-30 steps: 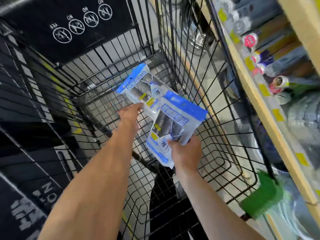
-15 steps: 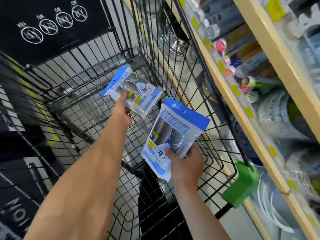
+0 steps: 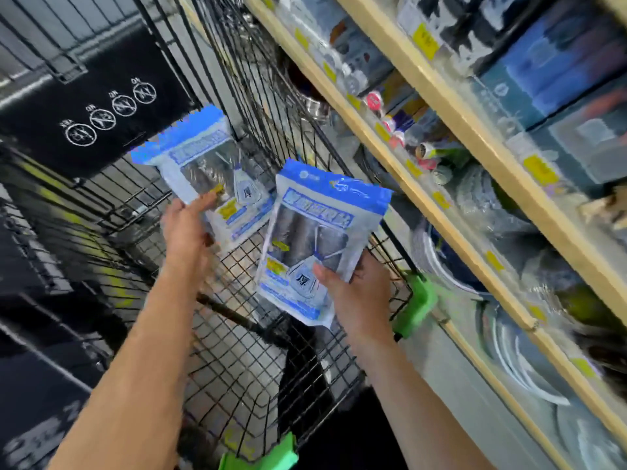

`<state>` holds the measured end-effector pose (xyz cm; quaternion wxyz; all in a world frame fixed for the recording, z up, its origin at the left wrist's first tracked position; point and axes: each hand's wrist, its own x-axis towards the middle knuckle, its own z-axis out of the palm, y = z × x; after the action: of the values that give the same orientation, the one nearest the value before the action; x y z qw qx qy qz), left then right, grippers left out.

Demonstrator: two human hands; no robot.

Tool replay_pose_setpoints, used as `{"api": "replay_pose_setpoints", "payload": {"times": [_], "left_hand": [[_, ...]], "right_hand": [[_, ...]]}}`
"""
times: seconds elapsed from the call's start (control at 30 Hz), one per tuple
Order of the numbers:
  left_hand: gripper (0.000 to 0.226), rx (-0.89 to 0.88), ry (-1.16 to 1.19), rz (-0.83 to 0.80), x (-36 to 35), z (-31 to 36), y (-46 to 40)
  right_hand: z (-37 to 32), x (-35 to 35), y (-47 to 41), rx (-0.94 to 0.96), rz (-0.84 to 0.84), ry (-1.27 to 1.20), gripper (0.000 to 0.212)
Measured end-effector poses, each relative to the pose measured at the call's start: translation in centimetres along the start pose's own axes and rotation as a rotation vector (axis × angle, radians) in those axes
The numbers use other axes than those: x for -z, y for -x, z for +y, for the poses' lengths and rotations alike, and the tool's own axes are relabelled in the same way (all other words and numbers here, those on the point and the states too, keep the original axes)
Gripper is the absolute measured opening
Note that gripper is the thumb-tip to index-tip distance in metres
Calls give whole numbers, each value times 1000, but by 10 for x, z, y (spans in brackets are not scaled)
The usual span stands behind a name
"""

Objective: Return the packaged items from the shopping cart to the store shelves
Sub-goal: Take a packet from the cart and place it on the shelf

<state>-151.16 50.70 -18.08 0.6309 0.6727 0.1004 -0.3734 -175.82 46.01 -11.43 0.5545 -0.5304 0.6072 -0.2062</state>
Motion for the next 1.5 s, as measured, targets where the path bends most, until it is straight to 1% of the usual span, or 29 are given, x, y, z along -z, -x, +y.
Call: {"api": "replay_pose_setpoints", "payload": {"times": [0.07,0.1,0.13,0.17,0.2,0.27,0.33,0.4,0.5,0.57,0.6,0.67,0.7,0.73,0.8,0.83,0.87,1.0,1.17,1.23,1.27,1.33,1.4,1.43,1.5], "left_hand": [[28,-29,-98,-157,22,28,34],[17,-46,-114,-212,29,38,49],[12,-72,-140,-264,30,51,66],[27,-87,-163,-316,27,65,84],[35,-103,-202,-377,21,74,104],[31,-123,-305,-473,3,95,139],[26,-157,-368,-557,-22,113,170],[23,-179,-406,-611,-54,119,204],[29,-206,-433,-738,-107,111,254],[20,-208,-451,-829,-152,94,288],[21,-195,-448,-879,-164,89,301],[45,-192,-513,-993,-208,74,338],[50,-200,-556,-1026,-227,68,351],[47,-220,-596,-1063,-246,61,365],[27,-248,-659,-1140,-282,49,396],[22,-269,-661,-1178,-298,43,409],[21,-299,-669,-1208,-316,38,420],[20,-396,-647,-1255,-381,29,453],[18,-449,-611,-1206,-438,33,469],[15,-413,-629,-1187,-457,35,473],[14,-349,-627,-1205,-466,34,474],[3,-266,-593,-1209,-480,30,475],[23,-291,-566,-1177,-491,25,473],[31,-352,-548,-1195,-498,23,474],[38,-482,-535,-1251,-504,20,476]], "right_hand": [[-20,16,9,43,-78,-107,20],[-27,20,13,52,-106,-163,23],[-39,27,18,67,-115,-216,26],[-50,35,24,86,-122,-259,28],[-61,47,32,99,-133,-284,27],[-76,69,45,115,-153,-315,17],[-86,100,59,137,-123,-347,16],[-89,141,75,166,-79,-368,25],[-85,204,99,206,0,-400,26],[-76,255,115,189,93,-466,28],[-71,268,120,165,119,-501,26],[-59,312,135,146,226,-562,20],[-54,328,140,127,269,-585,15],[-49,342,145,110,321,-615,12],[-41,362,154,87,432,-693,11],[-39,369,157,81,472,-727,11],[-39,376,159,76,510,-757,11],[-41,394,157,113,662,-868,12],[-47,400,144,154,786,-1028,20],[-51,403,139,182,836,-1059,22],[-52,404,136,191,862,-1060,21],[-51,404,131,204,890,-1065,21],[-48,403,124,193,899,-1061,24],[-46,404,121,188,898,-1052,27],[-44,406,119,177,881,-1024,27]]}}
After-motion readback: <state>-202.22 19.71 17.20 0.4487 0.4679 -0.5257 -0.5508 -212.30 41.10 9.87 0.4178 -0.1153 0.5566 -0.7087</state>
